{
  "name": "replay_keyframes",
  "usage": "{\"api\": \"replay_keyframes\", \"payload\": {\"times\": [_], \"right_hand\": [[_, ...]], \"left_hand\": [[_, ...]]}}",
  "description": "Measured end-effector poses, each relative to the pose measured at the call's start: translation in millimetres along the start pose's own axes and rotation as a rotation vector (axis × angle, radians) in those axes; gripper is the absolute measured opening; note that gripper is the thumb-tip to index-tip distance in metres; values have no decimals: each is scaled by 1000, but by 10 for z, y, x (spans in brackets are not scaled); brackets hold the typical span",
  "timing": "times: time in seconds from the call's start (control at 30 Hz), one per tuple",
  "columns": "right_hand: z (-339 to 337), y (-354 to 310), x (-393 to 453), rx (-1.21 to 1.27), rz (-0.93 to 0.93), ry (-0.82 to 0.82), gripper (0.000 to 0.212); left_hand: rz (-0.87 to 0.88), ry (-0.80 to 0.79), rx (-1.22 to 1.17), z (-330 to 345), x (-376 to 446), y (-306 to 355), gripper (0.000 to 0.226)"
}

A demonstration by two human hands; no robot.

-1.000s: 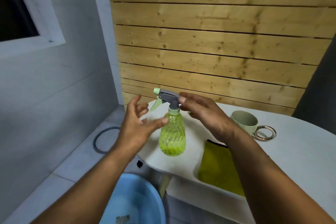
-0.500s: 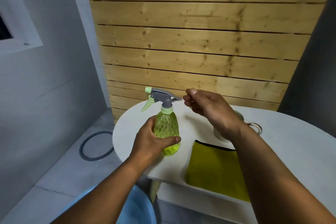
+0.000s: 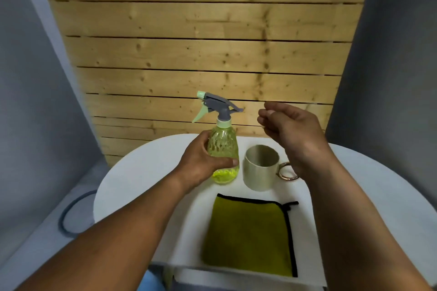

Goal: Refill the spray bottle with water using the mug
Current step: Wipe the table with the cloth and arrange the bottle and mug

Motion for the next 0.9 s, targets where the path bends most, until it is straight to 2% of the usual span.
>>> {"api": "replay_keyframes", "payload": {"times": [0.53,0.67,0.73,0.8,0.9], "right_hand": [[87,165,59,-75,12,-39,25],[139,164,-74,-189,-65,-68,21],[256,242,-217,-320,-135,-162,14],[464,449,-445,-639,-194,-361,16],[826,817,-884,-1191,-558,-669,28]], "left_hand": [[-47,-94,6,202,98,-250,75],[-113,-213,47,116,18,-274,108],[-184,-193,110,-173,-77,-310,104],[-228,-130,161,-552,-174,-360,80],[-214,16,215,-1116,-357,-417,53]]}}
Point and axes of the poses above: each hand's wrist, its own x-axis towards the middle knuckle, its own z-axis out of the palm, y = z × x, the point moved 10 cm from there along x, towards the middle knuckle, and after that the axes turned 1 degree about y, right-handed, at the moved point
